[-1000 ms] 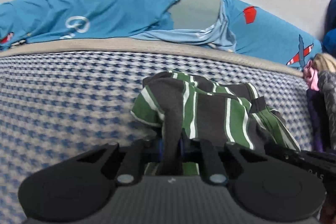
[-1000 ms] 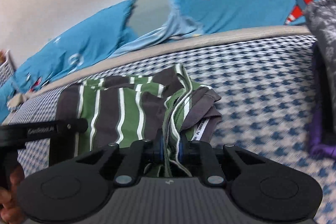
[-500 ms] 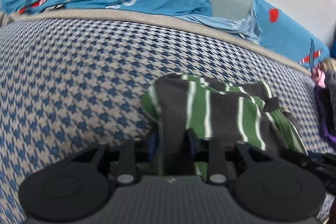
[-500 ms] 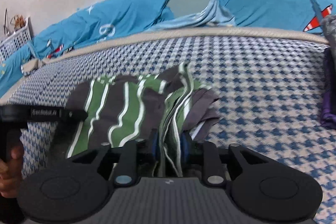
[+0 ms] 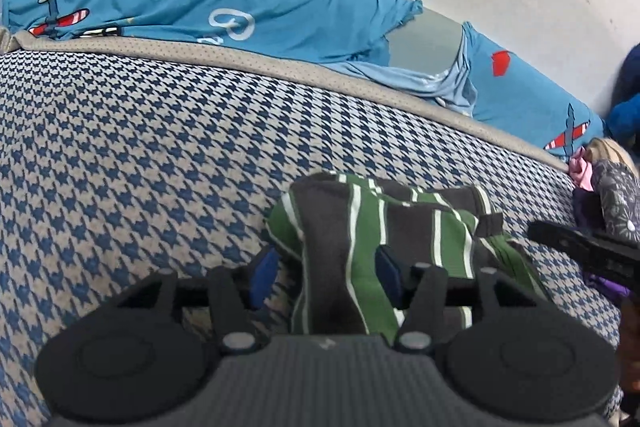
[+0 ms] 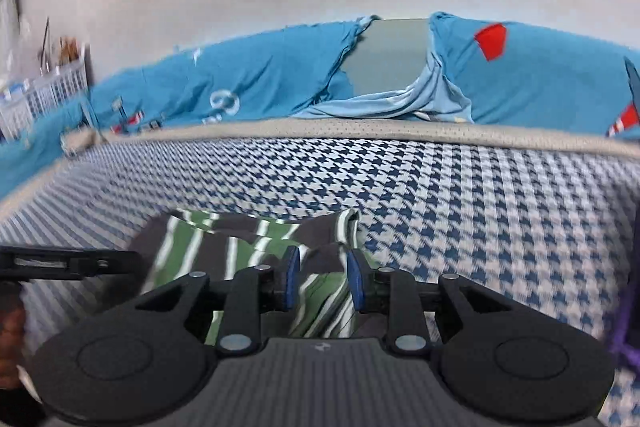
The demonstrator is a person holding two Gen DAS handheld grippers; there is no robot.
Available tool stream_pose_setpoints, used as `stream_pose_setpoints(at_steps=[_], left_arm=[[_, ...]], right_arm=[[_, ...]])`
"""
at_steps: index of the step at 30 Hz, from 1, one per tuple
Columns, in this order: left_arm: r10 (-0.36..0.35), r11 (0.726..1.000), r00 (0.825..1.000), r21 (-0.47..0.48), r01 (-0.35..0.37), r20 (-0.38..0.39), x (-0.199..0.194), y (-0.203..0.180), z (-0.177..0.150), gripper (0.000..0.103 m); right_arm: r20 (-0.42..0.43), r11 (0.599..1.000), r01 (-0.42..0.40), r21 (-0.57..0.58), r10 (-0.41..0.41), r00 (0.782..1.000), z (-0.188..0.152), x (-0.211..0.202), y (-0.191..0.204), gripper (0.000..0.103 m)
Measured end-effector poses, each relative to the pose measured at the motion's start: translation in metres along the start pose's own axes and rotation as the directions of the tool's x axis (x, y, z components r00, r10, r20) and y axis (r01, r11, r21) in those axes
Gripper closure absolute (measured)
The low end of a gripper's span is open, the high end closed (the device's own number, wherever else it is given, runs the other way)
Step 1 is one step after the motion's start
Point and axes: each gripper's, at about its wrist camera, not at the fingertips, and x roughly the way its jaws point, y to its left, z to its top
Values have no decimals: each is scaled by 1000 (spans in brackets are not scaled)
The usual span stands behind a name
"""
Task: Fold clothes
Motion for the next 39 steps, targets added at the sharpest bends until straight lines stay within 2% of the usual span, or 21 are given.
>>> stream_pose_setpoints(at_steps=[12,14,16,20,23,33,39], left_arm=[[-14,1000,1000,26,14,-10,2,-7,-2,42],[-11,999,1000,31,12,-9,2,-7,-3,41],[-3,999,1000,52,3,-6,1,-9,-3,40],[34,994,999,99,-34,-5,2,-16,-4,36],[42,994,999,98,-40,-16,5,-16,-6,36],[66,994,998,88,-65,-10,9,-15,-6,35],[86,992,996,96,-86,-2,16,-17,-9,30]], right_arm=[[-52,1000,8,-31,-9,999,2,38,-8,79],[-62,999,2,-40,-4,998,2,42,-7,86],[-63,999,4,-49,-7,998,2,45,-7,87],[-62,998,8,-66,-12,998,1,49,-7,97],[-43,997,14,-76,-17,999,3,50,-4,98],[96,997,43,-64,-37,995,24,41,2,99],[76,997,69,-39,-66,995,27,62,-1,99]])
